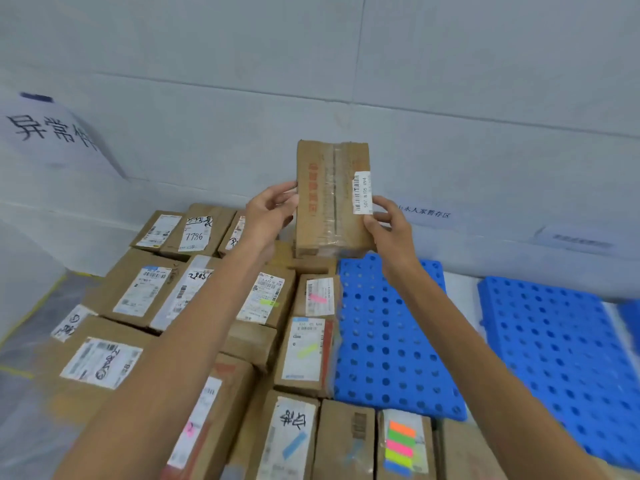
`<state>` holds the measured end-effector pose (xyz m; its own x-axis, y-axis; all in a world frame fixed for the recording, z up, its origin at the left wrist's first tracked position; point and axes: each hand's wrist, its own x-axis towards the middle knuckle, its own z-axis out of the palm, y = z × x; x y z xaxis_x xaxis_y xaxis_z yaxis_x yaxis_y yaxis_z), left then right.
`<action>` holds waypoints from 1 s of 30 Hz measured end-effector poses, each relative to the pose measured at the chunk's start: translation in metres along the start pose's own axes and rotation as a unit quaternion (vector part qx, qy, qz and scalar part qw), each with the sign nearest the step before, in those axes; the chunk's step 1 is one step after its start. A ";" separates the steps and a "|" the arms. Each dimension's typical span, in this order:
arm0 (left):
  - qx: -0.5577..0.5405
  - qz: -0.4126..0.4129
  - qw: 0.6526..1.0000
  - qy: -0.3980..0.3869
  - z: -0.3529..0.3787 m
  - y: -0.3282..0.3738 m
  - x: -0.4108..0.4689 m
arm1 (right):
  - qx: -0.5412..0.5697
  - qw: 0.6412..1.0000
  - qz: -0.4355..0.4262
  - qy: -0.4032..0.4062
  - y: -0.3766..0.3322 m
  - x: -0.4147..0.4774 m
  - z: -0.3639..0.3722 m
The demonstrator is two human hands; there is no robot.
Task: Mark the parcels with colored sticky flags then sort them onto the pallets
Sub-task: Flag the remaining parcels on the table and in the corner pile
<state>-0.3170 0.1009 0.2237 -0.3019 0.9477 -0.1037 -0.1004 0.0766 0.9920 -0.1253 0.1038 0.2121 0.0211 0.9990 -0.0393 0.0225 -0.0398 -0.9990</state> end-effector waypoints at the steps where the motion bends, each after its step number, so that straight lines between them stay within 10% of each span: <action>1: 0.010 -0.006 1.000 -0.012 0.010 -0.001 -0.019 | -0.005 1.000 -0.014 0.001 -0.006 -0.017 -0.021; 7: -0.025 -0.156 0.958 -0.237 0.078 -0.020 -0.134 | -0.053 0.998 -0.038 -0.003 -0.012 -0.115 -0.140; 17: 0.066 -0.257 0.904 -0.335 0.162 -0.125 -0.275 | -0.002 0.983 0.184 0.011 0.093 -0.222 -0.253; 23: 0.396 -0.119 0.845 -0.340 0.149 -0.190 -0.279 | -0.038 0.971 0.232 0.027 0.152 -0.256 -0.276; 30: 0.662 0.012 0.694 -0.282 0.116 -0.265 -0.262 | -0.224 0.949 0.220 -0.019 0.186 -0.275 -0.278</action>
<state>-0.1014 -0.1322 -0.0031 0.1693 0.8953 -0.4121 0.9704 -0.0784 0.2283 0.1505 -0.1838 0.0440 0.0911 0.8833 -0.4598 0.4429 -0.4495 -0.7758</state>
